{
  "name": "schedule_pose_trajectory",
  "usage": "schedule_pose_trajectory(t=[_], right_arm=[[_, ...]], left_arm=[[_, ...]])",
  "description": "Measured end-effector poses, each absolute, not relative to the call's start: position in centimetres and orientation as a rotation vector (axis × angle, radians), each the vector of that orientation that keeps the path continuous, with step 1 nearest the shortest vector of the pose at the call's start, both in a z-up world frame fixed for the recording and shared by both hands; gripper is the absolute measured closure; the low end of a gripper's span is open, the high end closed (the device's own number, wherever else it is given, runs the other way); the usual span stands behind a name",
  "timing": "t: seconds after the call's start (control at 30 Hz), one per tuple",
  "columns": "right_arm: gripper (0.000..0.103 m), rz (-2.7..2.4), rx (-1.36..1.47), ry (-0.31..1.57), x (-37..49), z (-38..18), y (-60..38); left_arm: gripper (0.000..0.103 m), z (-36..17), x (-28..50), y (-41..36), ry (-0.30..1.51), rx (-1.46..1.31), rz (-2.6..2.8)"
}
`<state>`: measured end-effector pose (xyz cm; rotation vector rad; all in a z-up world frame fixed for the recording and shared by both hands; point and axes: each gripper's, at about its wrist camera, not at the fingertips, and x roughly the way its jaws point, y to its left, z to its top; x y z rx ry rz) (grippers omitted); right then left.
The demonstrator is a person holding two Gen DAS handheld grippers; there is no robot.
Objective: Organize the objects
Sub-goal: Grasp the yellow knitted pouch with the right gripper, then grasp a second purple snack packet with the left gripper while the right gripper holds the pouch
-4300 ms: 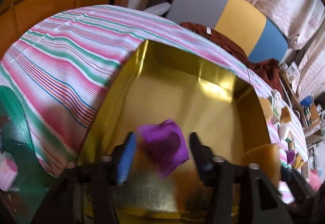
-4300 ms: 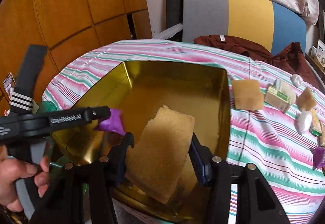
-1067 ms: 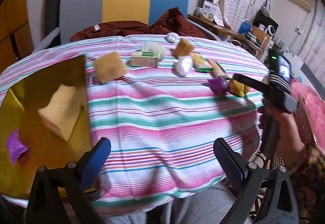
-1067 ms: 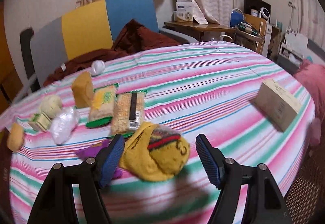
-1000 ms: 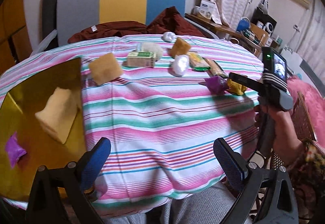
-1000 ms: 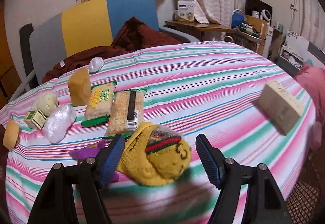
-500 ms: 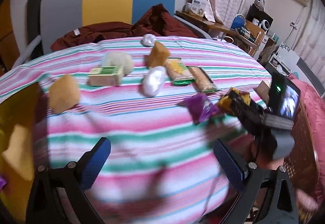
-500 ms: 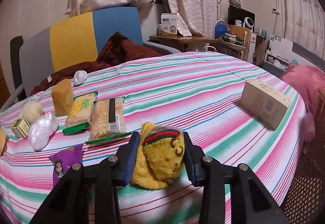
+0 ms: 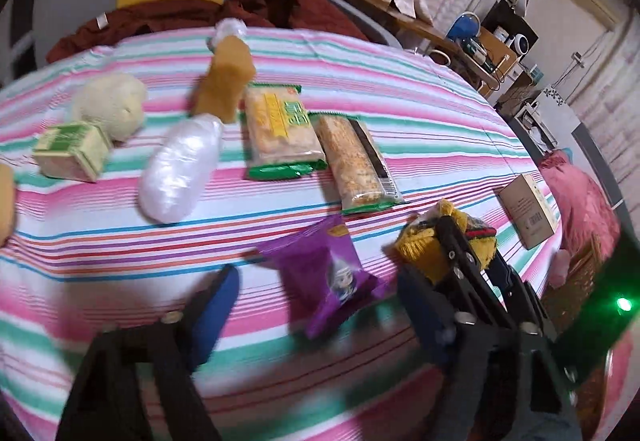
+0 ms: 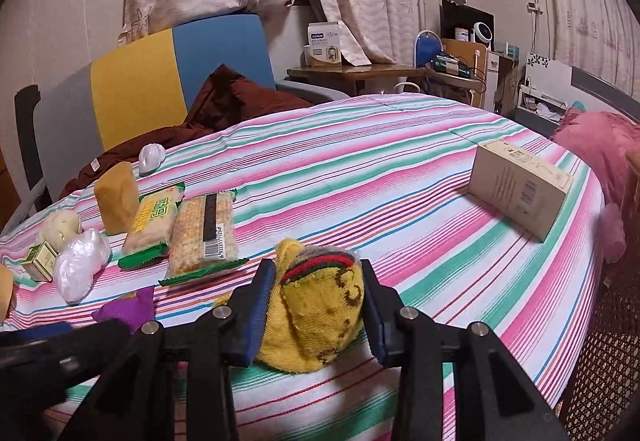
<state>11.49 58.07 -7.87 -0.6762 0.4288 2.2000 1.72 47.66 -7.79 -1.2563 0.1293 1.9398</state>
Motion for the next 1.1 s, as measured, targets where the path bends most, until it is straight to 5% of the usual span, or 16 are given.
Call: schedule_pose_trajectory(t=[0.27, 1.1], right_arm=[[0.062, 2.195, -0.676, 0.454, 11.8, -8.1, 58.5], [0.062, 2.159, -0.707, 0.337, 10.6, -7.8, 57.3]], left_arm=[[0.061, -8.7, 1.7, 47.7, 0.212, -1.195, 1.948], [0.064, -7.0, 4.3, 38.4, 0.113, -1.123, 1.936]])
